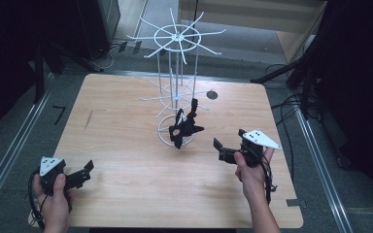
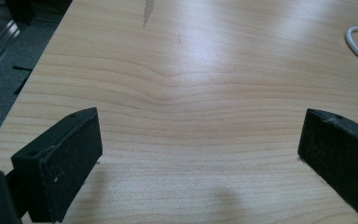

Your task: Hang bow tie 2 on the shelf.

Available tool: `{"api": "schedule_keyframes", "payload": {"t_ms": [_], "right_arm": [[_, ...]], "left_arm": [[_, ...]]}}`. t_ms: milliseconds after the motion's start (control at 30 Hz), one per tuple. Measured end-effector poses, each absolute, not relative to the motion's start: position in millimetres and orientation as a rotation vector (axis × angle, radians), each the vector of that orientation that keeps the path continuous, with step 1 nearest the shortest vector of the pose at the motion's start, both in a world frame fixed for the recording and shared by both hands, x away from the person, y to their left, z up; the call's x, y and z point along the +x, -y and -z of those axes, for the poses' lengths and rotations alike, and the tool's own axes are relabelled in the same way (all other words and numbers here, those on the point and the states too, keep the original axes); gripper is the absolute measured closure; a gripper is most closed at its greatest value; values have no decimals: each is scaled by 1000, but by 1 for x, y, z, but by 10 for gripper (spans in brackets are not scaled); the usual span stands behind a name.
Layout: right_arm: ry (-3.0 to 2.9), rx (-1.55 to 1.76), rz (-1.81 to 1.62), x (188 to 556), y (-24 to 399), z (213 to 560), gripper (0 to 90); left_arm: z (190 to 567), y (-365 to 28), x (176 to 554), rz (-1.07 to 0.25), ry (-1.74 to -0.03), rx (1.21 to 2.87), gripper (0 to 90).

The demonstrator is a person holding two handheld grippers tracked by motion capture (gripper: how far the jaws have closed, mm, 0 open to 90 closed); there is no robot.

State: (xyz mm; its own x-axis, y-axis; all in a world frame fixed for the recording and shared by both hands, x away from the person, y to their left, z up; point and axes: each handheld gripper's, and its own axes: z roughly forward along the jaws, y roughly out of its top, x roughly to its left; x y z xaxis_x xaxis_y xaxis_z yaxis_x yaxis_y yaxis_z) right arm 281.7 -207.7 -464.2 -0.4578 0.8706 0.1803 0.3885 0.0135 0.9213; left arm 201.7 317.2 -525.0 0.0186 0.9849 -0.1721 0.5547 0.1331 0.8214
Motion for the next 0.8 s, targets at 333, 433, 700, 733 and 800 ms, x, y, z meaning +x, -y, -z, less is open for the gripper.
{"api": "schedule_keyframes", "payload": {"t_ms": [333,433,700,733,800], "right_arm": [[-1833,1336,-1412,272,231,482,0],[-1822,1350,-1406,269,237,485,0],[-1807,1369,-1369,262,254,496,0],[-1804,1373,-1359,260,258,500,0],[-1806,1373,-1355,260,259,501,0]], "left_arm": [[525,-317,202,-702,-1639,1519,0],[525,-317,202,-700,-1640,1517,0],[525,-317,202,-700,-1641,1519,0],[525,-317,202,-701,-1640,1519,0],[525,-317,202,-701,-1641,1517,0]]}}
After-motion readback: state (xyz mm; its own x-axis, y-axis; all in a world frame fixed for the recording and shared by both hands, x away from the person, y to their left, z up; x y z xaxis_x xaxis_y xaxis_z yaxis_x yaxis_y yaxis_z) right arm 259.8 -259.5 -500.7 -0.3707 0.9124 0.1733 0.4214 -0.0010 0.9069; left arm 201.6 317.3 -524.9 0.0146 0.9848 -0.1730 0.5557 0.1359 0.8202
